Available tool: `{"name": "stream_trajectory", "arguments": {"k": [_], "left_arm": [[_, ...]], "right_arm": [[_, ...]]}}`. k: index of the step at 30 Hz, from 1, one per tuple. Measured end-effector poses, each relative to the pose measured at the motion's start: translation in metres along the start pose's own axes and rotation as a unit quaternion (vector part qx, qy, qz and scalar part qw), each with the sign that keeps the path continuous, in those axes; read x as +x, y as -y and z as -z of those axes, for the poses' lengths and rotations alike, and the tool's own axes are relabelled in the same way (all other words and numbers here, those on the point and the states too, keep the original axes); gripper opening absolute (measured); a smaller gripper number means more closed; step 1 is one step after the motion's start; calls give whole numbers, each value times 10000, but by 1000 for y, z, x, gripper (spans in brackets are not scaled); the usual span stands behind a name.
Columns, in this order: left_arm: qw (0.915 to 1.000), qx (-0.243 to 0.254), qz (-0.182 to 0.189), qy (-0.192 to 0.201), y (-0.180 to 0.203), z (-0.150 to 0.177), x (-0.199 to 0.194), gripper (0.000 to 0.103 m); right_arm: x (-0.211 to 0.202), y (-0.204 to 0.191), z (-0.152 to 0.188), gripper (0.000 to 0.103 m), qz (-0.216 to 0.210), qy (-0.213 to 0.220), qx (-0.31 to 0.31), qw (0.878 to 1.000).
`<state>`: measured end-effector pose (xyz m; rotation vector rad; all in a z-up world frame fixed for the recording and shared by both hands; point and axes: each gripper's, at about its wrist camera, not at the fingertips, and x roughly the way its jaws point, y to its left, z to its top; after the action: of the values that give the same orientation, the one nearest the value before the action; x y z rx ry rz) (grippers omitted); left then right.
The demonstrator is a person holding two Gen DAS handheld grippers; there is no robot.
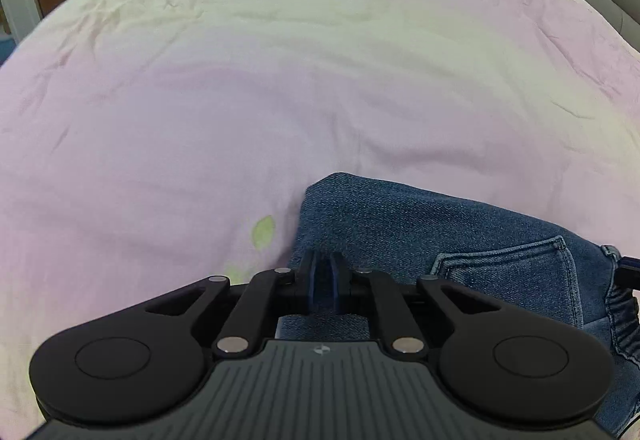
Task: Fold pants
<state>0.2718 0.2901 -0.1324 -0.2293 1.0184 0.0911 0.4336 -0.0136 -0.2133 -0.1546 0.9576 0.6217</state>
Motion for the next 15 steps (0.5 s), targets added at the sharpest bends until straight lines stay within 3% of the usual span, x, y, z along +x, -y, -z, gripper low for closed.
{"name": "stream_trajectory", "arguments": {"k": [2, 8, 15], "left_arm": [[9999, 109, -10, 80, 0, 9, -19, 14], [9988, 431, 85, 212, -6, 52, -76, 14], [9968, 795, 90, 79, -4, 102, -105, 15]], "right_arm": [[-19, -9, 3, 14, -78, 160, -111, 9998], [-71, -47, 45, 14, -351, 388, -818, 9953], [-71, -66, 99, 17, -212, 161, -830, 9962]]}}
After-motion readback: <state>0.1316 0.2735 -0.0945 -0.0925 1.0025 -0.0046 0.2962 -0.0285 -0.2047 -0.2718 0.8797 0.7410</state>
